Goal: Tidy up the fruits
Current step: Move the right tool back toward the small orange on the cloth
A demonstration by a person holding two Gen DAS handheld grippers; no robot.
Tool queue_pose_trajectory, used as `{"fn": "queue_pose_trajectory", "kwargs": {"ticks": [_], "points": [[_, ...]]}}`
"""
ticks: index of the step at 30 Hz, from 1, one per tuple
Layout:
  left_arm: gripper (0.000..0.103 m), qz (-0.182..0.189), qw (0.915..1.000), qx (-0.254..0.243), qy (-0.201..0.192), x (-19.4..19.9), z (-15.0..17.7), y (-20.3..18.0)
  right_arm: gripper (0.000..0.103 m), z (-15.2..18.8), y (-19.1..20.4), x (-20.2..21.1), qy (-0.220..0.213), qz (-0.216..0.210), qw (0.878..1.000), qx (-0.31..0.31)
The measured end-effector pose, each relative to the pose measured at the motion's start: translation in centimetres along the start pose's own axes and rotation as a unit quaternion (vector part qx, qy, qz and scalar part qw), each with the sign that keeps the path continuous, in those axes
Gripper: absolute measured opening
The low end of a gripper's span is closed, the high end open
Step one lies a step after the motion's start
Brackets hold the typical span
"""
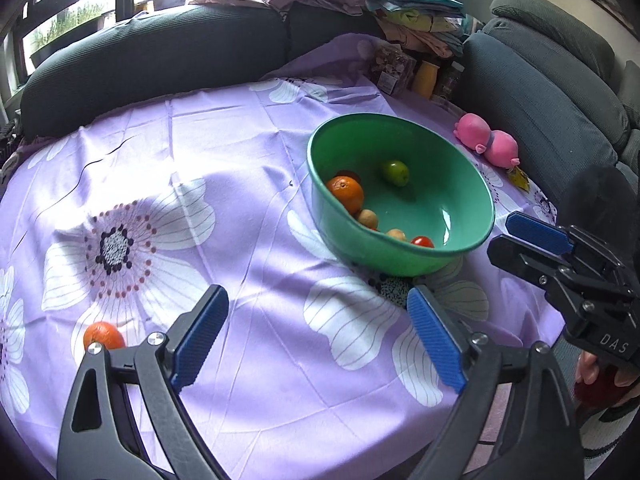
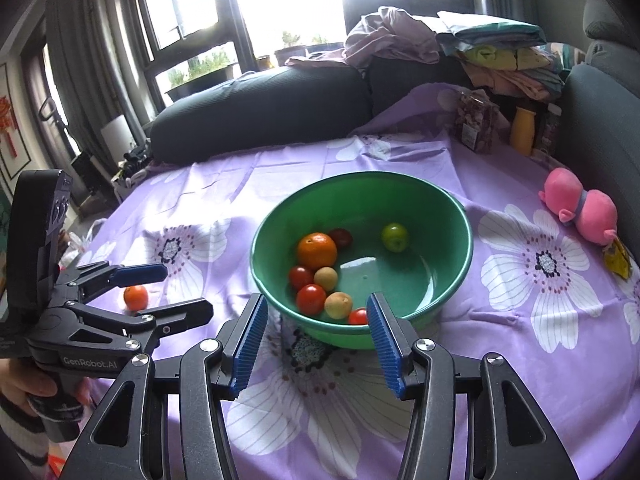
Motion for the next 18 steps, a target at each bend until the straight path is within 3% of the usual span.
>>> {"fn": "queue_pose_trajectory", "kwargs": {"ticks": [18], "points": [[0.094,-0.023,0.9976,0.06,-0.025,4.4,6.7,5.7,0.052,1.6,9.0,0.4,0.01,-0.014,0.996,0.091]]}}
Point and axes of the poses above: each gripper's, at about its wrist camera, not at the fingertips, and x roughly against the way its jaws point, y to its left, z to its underside, the point moved 10 cm from there along -x, roughly the way its jaws point, and after that the axes turned 15 degrees about y, right-handed, at the moved point
